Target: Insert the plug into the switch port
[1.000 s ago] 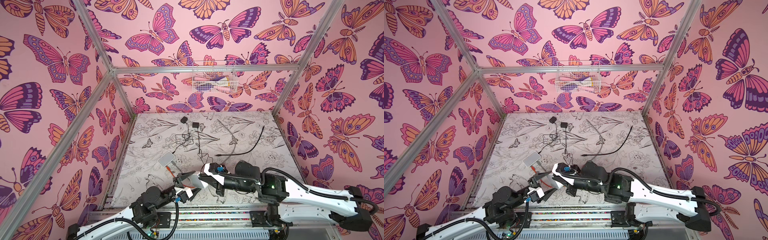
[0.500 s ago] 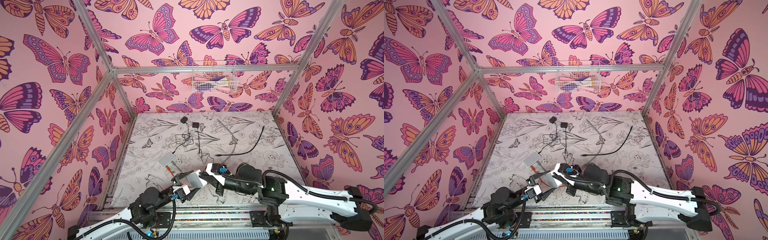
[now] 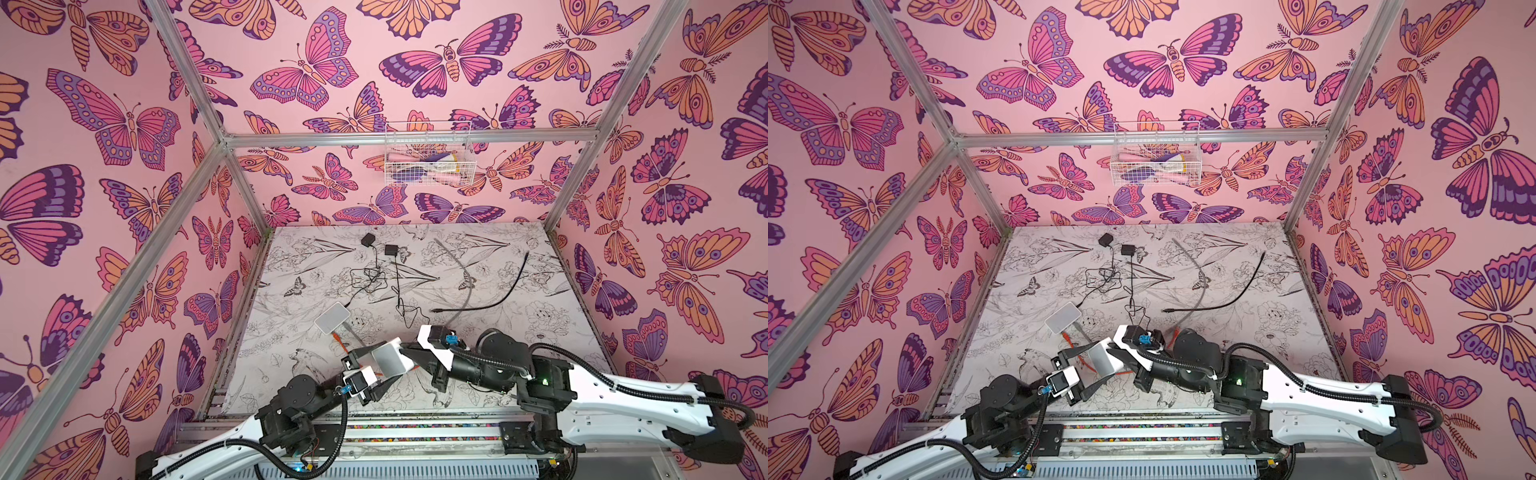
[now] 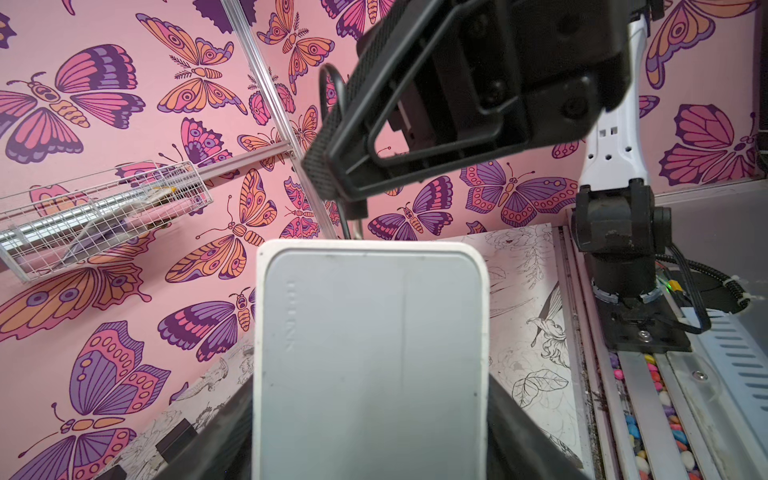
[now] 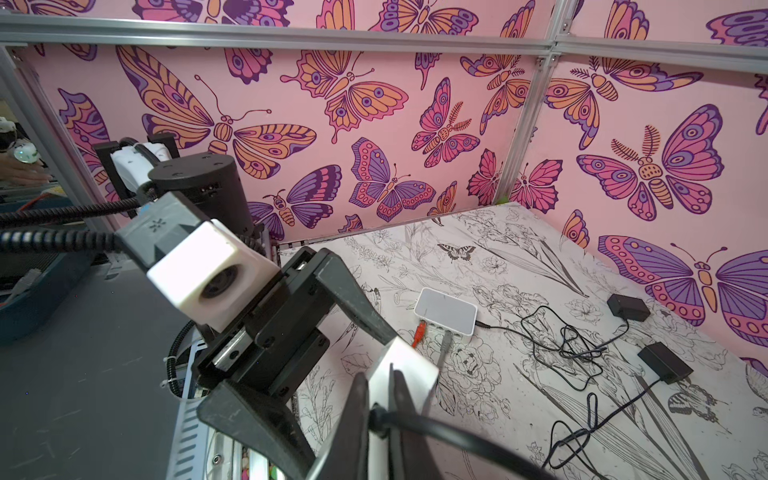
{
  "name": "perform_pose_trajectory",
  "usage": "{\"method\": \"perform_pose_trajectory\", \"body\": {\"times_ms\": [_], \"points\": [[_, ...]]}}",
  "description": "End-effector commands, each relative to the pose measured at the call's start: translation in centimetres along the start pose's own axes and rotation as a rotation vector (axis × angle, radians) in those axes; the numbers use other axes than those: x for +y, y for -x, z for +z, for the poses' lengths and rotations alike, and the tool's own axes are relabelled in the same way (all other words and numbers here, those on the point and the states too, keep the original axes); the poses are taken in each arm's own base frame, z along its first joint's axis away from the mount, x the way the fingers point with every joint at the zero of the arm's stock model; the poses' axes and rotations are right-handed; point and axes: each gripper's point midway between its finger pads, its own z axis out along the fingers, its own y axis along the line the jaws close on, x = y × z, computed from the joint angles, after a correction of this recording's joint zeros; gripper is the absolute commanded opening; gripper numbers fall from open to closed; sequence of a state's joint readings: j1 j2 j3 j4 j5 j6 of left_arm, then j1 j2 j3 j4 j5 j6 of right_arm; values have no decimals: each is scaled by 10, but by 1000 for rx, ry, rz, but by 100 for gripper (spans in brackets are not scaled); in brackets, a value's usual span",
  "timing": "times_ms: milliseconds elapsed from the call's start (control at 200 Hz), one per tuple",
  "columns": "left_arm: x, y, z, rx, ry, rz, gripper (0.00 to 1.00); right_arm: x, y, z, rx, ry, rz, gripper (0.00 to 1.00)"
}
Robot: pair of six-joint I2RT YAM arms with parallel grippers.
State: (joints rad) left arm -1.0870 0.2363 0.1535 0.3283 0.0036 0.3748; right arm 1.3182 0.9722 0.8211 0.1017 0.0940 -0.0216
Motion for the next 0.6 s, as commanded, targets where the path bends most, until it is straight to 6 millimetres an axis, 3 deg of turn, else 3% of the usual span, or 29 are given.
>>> {"method": "perform_pose_trajectory", "body": {"times_ms": [0,596], "points": [[21,58,-10,-214,73,-36,0,-4,-31,2,98,-29,6,0],[20,65,-11,-242,58,-28,0,-10,-49,17,150,-74,4,0]]}}
